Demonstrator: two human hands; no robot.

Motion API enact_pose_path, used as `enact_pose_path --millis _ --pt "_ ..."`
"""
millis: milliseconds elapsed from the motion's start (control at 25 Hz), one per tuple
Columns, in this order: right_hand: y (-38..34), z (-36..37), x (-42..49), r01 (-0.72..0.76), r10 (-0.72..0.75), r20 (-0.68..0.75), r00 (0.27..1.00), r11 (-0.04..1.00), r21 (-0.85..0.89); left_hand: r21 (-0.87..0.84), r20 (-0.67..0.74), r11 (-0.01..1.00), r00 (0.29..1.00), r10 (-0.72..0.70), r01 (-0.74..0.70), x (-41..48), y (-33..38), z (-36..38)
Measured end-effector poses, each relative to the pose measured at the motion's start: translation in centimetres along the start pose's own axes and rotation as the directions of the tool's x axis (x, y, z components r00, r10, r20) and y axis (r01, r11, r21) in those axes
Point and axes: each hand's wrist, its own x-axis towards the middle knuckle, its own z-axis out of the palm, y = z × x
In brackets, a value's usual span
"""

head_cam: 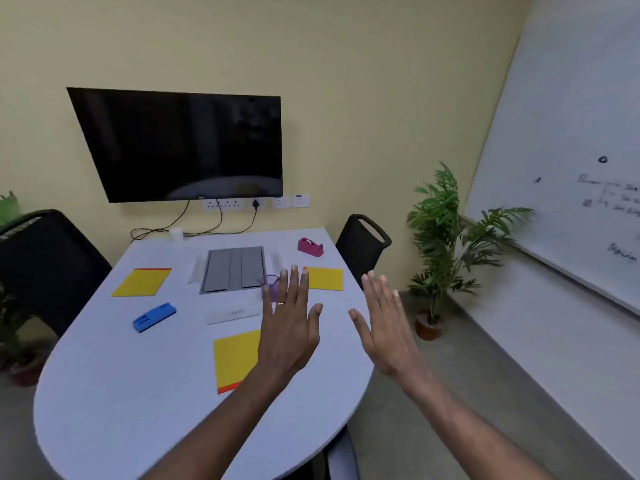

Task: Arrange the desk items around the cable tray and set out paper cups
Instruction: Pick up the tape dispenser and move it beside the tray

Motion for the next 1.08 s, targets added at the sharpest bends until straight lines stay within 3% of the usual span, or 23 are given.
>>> enact_pose_path --millis 200,520,800,1080 --pt "5.1 3.5 3.8 -0.086 0.086 0.076 0.993 0.996 -0.007 0.065 0.101 0.997 0.994 -0.037 0.031 4.4 0.2 7.3" --pt "16.3 7.1 7.9 0.0 -0.014 0.153 0.988 0.996 0.088 0.092 0.166 0.99 0.978 -0.122 0.108 9.2 6.3 16.1" --pt "26.9 4.2 11.5 0.118 -0.162 0.229 0.96 0.974 0.193 0.127 0.116 0.951 0.948 -0.297 0.283 13.3 16.4 19.8" --pt "35.0 3.6 14.4 0.136 -0.197 0.249 0.948 0.961 0.241 0.149 0.156 0.94 0.932 -0.328 0.306 18.0 22.2 25.6"
